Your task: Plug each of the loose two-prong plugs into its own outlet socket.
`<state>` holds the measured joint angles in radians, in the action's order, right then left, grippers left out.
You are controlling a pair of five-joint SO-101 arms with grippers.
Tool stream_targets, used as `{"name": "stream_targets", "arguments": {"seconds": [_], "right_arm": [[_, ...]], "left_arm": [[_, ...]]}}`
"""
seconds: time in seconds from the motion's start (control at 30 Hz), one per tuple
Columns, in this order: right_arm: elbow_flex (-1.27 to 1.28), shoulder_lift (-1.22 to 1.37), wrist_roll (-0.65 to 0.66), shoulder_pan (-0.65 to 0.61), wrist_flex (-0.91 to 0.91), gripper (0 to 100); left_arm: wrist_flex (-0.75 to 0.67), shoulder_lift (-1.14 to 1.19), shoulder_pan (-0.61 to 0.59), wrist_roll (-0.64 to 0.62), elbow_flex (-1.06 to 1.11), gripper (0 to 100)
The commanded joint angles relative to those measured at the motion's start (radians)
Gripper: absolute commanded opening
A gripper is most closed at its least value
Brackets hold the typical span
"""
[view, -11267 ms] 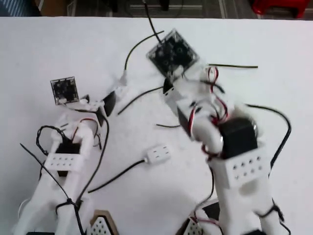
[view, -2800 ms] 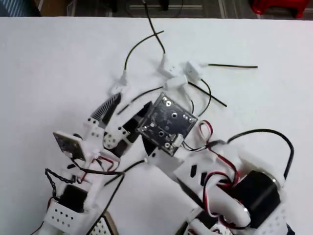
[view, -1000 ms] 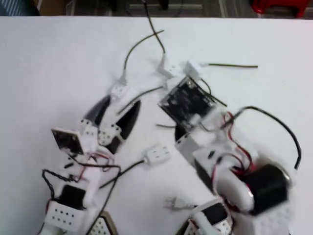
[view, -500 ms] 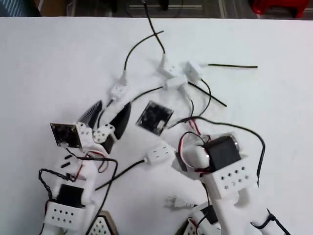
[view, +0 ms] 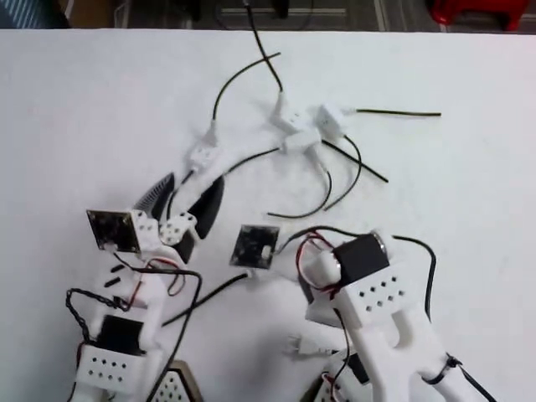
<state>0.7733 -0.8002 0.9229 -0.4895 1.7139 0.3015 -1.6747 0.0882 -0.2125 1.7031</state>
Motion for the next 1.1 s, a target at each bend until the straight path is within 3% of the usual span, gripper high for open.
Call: {"name": "stream_targets", "arguments": {"seconds": [0.0,0.17,0.33,0.6,0.77,1.07], "right_arm": [[0.043,-0.005,0.135,0.002,0.007,21.7],[0.068,-0.005,0.180,-0.004,0.005,21.6],[0.092,0.004,0.227,-0.008,0.004,21.9],[0.247,0.005,0.264,-0.125,-0.133,21.9],[0.307,0.005,0.107,-0.245,-0.236,21.9],[0.330,0.005,0.080,-0.295,-0.265,21.6]], "left_arm": [[0.002,-0.007,-0.101,0.009,-0.003,29],[0.055,-0.007,-0.308,0.002,-0.003,29],[0.074,-0.007,-0.398,0.002,-0.003,29],[0.074,-0.007,-0.415,0.002,-0.003,29],[0.074,-0.007,-0.415,0.002,-0.003,29],[0.074,-0.007,-0.415,0.005,-0.003,29]]}}
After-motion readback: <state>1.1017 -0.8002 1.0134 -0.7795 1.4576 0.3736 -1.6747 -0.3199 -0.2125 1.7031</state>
